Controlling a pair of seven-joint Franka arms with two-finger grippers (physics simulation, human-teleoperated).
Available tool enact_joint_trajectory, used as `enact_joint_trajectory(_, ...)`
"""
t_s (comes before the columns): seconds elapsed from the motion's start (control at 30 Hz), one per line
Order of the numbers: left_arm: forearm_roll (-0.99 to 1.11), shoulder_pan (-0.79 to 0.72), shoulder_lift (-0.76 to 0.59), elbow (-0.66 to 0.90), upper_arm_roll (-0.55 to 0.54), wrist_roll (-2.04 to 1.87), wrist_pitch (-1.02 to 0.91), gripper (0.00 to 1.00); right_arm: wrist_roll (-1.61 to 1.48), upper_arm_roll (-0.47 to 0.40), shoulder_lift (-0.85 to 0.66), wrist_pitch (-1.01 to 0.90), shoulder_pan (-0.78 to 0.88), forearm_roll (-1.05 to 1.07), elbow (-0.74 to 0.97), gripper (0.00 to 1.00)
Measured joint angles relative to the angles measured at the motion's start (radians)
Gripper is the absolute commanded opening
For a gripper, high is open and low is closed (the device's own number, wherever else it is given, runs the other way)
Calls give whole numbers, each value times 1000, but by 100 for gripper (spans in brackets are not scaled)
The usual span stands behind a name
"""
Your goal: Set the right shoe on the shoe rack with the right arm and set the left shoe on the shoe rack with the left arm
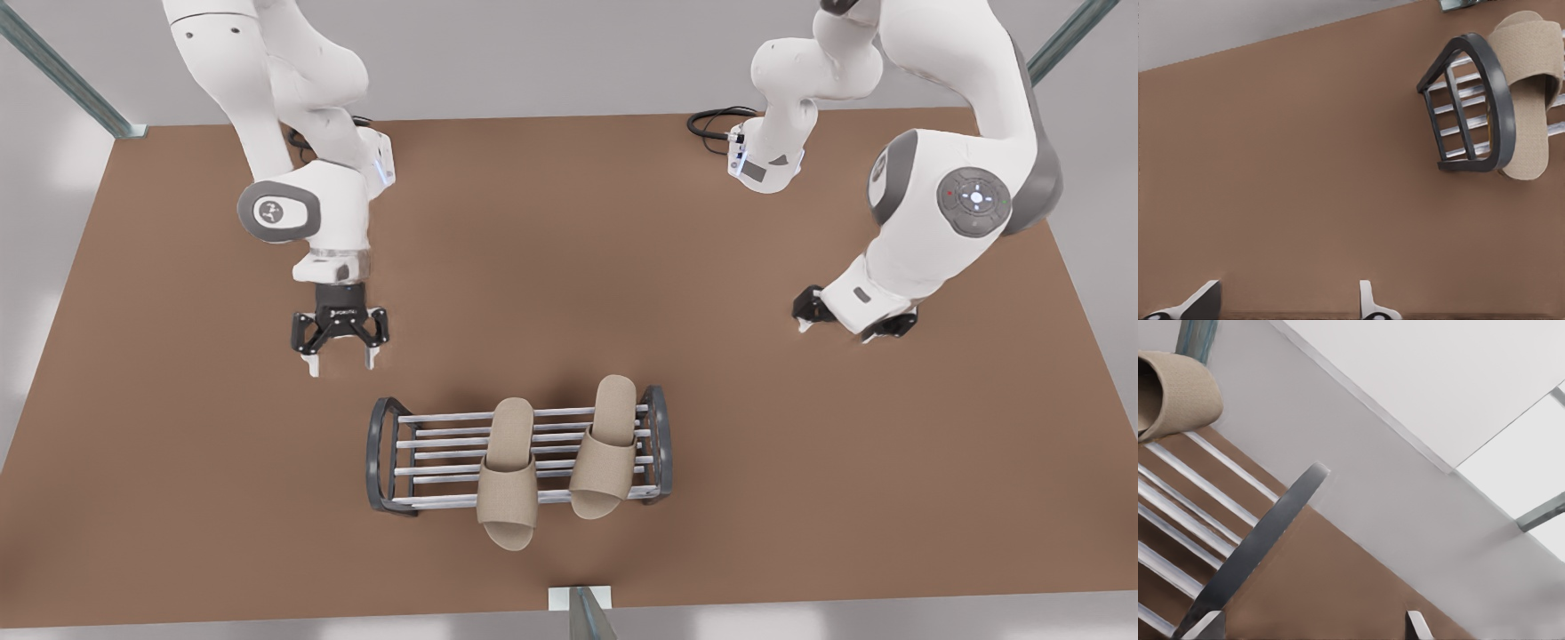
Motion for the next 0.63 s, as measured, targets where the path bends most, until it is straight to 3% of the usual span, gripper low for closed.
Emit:
enact_joint_trajectory(0.03, -13, 15, -5, 9, 5, 7, -28, 100, -48, 2, 2, -111, 1, 321, 94, 100)
enact_joint_trajectory(0.1, -29, 34, 10, 44, 9, 19, -74, 100, -139, -62, 141, -399, 94, 813, 439, 100)
enact_joint_trajectory(0.2, -41, 29, 36, 68, 31, 34, -124, 100, -274, -93, 450, -776, 59, 1225, 911, 96)
enact_joint_trajectory(0.23, -42, 31, 40, 70, 36, 38, -140, 100, -315, -70, 479, -860, 19, 1297, 941, 99)
enact_joint_trajectory(0.33, -46, 32, 49, 72, 41, 50, -178, 100, -428, 143, 416, -954, -158, 1350, 748, 100)
enact_joint_trajectory(0.4, -44, 31, 50, 72, 42, 57, -199, 100, -510, 229, 353, -925, -230, 1331, 577, 100)
enact_joint_trajectory(0.53, -35, 30, 50, 72, 43, 69, -232, 100, -751, 250, 323, -815, -266, 1318, 470, 100)
enact_joint_trajectory(0.63, -32, 30, 53, 72, 43, 77, -246, 100, -949, 270, 432, -758, -315, 1315, 563, 100)
